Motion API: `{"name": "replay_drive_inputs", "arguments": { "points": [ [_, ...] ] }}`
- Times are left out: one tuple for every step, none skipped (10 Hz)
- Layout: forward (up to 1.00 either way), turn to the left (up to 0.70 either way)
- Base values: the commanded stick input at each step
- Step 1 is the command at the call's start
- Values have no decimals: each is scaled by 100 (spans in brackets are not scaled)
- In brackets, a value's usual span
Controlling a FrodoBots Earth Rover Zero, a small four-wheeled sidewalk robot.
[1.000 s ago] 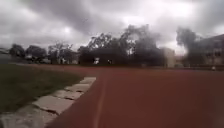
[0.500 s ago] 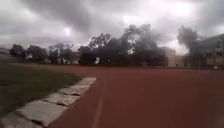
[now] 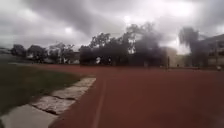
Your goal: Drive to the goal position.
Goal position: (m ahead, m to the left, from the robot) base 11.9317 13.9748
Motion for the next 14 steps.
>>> {"name": "replay_drive_inputs", "arguments": {
  "points": [
    [70, -35],
    [70, -35],
    [70, -31],
    [70, -14],
    [70, 0],
    [70, 0],
    [70, 0],
    [70, 0],
    [70, 0],
    [70, 0],
    [70, 0],
    [70, 0],
    [70, 0],
    [70, 0]
  ]
}}
